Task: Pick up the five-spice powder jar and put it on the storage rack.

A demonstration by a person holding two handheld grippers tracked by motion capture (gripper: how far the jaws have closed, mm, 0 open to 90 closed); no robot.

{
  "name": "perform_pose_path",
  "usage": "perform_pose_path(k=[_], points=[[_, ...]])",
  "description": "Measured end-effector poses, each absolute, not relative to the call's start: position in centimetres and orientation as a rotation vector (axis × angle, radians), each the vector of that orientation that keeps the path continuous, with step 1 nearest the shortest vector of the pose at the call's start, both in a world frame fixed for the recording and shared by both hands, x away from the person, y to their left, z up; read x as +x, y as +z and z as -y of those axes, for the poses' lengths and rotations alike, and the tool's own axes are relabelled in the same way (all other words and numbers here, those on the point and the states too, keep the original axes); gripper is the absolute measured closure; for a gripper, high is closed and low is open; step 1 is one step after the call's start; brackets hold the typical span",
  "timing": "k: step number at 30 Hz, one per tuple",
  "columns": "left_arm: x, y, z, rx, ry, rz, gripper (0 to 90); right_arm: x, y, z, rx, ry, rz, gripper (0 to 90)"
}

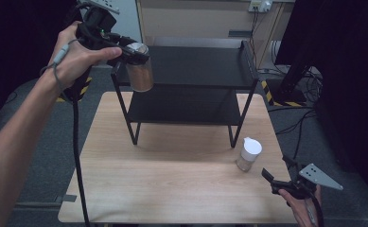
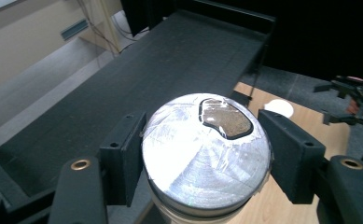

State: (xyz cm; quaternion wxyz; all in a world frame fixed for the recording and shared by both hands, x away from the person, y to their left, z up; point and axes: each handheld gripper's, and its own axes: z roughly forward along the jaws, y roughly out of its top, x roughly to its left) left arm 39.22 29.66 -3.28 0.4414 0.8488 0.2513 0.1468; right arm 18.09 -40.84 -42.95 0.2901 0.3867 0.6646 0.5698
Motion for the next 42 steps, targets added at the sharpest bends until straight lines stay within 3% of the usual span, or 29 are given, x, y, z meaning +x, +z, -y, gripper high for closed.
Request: perform_pose_path(k=[23,42], points=[[44.2,-4.4,-27.8,1.923,0.513,-0.971,34.0,17.8,-43.1,41.3,1.047,1.519,-1.760,1.1],[46.0,-5.5,-27.0,1.987,0.524,-0.978,34.0,17.6,-43.2,41.5,1.061,1.515,-1.752,1.2]])
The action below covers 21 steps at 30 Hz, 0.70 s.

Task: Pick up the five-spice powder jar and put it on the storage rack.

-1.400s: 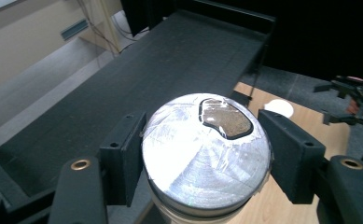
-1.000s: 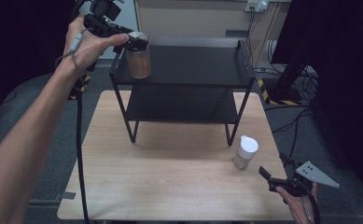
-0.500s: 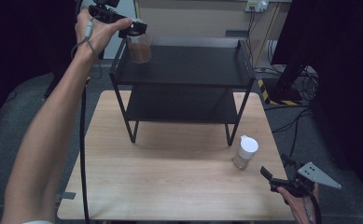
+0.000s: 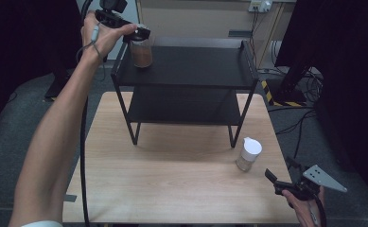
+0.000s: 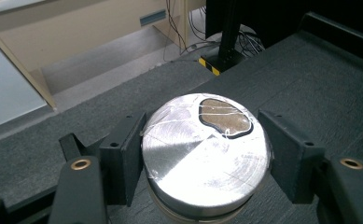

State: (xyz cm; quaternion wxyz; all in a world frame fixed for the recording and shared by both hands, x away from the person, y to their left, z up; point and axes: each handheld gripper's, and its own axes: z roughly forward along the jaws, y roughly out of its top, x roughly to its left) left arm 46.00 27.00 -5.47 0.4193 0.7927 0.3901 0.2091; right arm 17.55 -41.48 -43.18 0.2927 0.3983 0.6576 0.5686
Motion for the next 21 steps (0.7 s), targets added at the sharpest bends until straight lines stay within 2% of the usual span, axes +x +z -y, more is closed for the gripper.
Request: perform_pose_path(k=[18,19,21], points=[[46.2,-6.7,-26.6,1.971,0.544,-0.990,33.3,17.4,-43.3,41.6,1.071,1.516,-1.743,1.3],[46.2,-6.7,-26.6,1.971,0.544,-0.990,18.1,17.4,-43.3,41.6,1.071,1.516,-1.743,1.3],[46.6,-6.7,-26.9,1.965,0.508,-0.998,14.6,17.4,-43.3,41.6,1.071,1.516,-1.741,1.2]])
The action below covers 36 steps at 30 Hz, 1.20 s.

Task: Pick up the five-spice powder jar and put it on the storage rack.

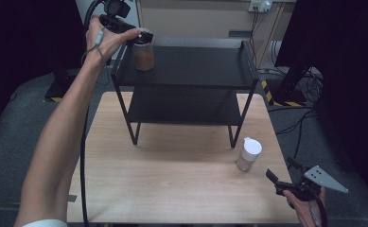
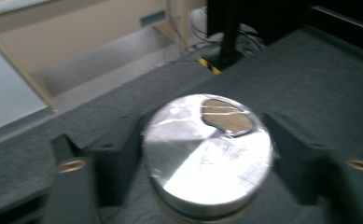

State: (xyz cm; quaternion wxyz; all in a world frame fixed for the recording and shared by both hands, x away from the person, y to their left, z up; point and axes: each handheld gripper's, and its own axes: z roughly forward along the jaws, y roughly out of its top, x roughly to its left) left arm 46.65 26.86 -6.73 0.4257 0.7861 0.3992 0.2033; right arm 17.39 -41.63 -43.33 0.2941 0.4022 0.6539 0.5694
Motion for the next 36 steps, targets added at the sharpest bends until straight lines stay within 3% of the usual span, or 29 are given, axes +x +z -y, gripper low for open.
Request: perform_pose_path(k=[4,11,25,36], points=[[46.4,-7.1,-27.2,1.921,0.527,-0.995,5.5,17.3,-43.3,41.6,1.072,1.516,-1.734,1.3],[44.6,-8.0,-28.1,1.780,0.551,-0.912,5.0,17.2,-43.3,41.7,1.073,1.514,-1.734,1.3],[41.3,-8.4,-29.8,1.711,0.486,-0.729,5.2,17.3,-43.2,41.5,1.064,1.521,-1.739,1.3],[37.8,-9.4,-30.6,1.720,0.506,-0.633,5.3,17.6,-43.1,41.4,1.051,1.532,-1.756,1.2]])
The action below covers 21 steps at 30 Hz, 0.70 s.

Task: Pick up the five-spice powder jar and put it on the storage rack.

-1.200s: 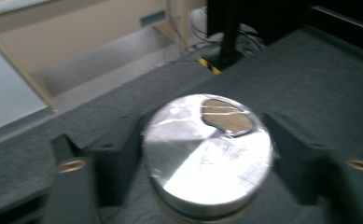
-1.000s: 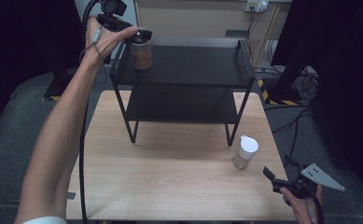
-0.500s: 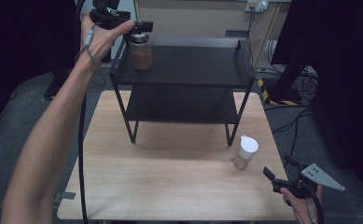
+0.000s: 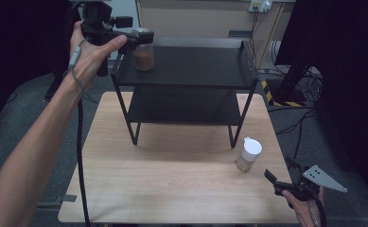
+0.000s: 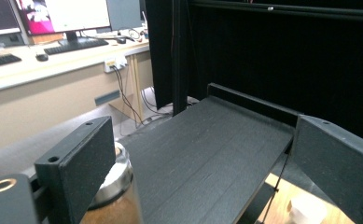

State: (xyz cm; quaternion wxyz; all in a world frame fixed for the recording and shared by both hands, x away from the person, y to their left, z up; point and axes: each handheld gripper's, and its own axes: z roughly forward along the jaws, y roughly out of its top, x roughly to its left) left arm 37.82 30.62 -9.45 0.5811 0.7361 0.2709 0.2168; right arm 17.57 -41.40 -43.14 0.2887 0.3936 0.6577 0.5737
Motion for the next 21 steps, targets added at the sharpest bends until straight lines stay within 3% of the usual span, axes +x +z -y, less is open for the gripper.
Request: perform_pose_path(k=[15,21], points=[[33.0,-14.7,-32.3,1.705,0.458,-0.511,5.1,17.9,-43.0,41.0,1.038,1.538,-1.771,1.2],[30.5,-18.3,-32.4,1.664,0.496,-0.438,5.3,18.1,-43.0,40.8,1.029,1.540,-1.782,1.3]])
